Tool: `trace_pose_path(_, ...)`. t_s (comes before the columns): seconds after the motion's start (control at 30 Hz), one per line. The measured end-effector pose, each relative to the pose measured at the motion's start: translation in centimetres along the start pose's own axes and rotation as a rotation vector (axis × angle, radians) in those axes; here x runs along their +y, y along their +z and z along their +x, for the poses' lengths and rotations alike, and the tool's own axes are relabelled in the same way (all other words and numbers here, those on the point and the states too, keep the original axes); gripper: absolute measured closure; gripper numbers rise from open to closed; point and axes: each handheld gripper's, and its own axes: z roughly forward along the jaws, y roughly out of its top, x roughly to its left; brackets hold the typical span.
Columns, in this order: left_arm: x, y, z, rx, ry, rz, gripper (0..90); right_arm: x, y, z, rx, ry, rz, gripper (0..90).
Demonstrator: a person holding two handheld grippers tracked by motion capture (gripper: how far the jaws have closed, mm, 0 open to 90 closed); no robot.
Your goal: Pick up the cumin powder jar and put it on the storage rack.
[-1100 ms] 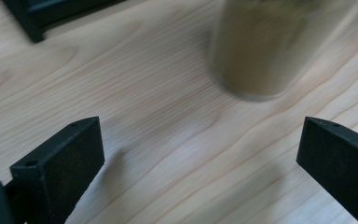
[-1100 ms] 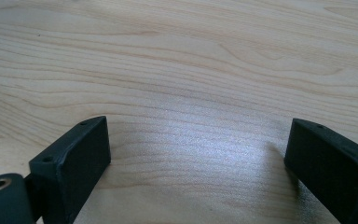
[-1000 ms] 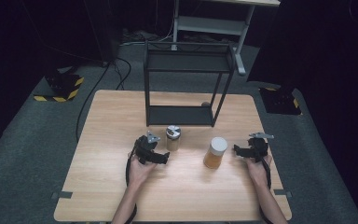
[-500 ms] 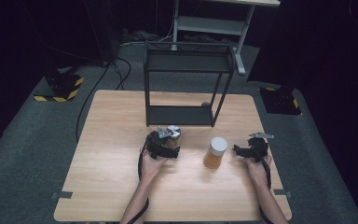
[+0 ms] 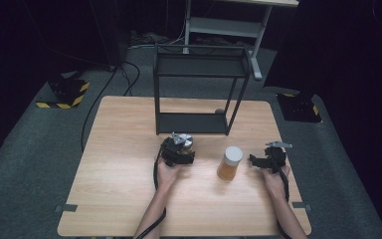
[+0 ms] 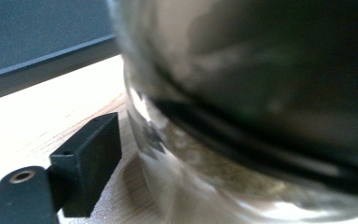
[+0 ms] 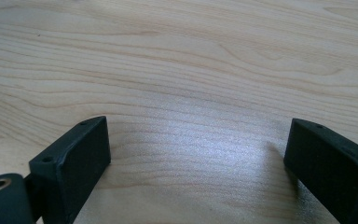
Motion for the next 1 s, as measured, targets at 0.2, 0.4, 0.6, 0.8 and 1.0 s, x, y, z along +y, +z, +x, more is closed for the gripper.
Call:
trace_pose_path(0.2, 0.0, 0.1, -0.4, 0.002, 0.021, -0.008, 22.4, 0.0, 0.0, 0.0, 0.0, 0.0, 0.0, 6.3)
trace_pose_path(0.4, 0.1, 0.1, -0.8, 0.007, 0.044, -0.013, 29.7, 0.0, 0.0, 0.0, -0.001, -0.001, 0.0, 6.4)
trace_pose_path(0.6, 0.1, 0.1, -1.0, 0.018, 0.049, -0.012, 30.6, 0.0, 0.0, 0.0, -0.001, -0.001, 0.0, 6.4)
trace_pose_path(0.8, 0.5, 0.0, -1.0, 0.013, 0.055, 0.003, 31.1, 0.0, 0.0, 0.0, -0.001, -0.002, 0.0, 6.5)
trace_pose_path(1.0, 1.4, -0.5, -0.6, -0.015, 0.062, -0.004, 31.2, 0.0, 0.0, 0.0, -0.001, -0.003, 0.0, 6.5)
